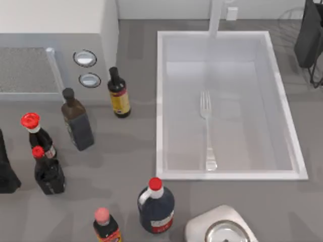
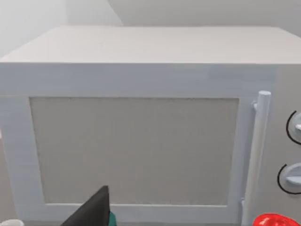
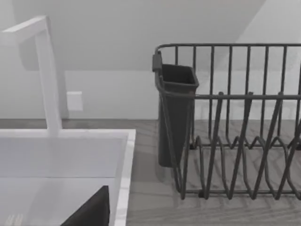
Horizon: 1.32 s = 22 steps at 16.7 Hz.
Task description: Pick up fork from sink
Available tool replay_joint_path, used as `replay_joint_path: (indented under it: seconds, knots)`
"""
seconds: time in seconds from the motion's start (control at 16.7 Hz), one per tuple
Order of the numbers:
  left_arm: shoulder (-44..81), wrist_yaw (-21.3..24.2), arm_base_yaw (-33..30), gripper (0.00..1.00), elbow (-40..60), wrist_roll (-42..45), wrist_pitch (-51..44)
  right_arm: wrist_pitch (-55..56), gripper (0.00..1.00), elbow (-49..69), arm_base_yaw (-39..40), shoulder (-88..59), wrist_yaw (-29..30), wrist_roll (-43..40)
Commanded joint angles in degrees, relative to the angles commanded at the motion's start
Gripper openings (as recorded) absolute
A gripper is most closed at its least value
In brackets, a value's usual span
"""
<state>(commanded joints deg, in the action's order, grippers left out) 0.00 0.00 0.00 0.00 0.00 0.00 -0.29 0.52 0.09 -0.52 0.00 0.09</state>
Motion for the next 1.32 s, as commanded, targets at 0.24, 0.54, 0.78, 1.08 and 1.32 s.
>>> replay_joint_path:
  seconds: [0.24,0.54,0.78,1.08,1.32]
  knots:
    - [0.0,0.0,0.0,1.0,0.0,0.0,0.0,-4.3,1.0,7.59,1.3,-7.78,-0.01,1.33]
    - [0.0,0.0,0.0,1.0,0.0,0.0,0.0,-15.74,1.0,27.63,4.75,-28.35,-0.01,4.86]
    - [0.0,0.0,0.0,1.0,0.0,0.0,0.0,-28.15,1.0,49.26,8.41,-50.5,0.04,8.7]
    - [0.0,0.0,0.0,1.0,0.0,0.0,0.0,-45.51,1.0,79.46,13.5,-81.47,0.15,14.09]
    - [0.0,0.0,0.0,1.0,0.0,0.0,0.0,-59.23,1.0,103.29,17.53,-105.97,0.23,18.34]
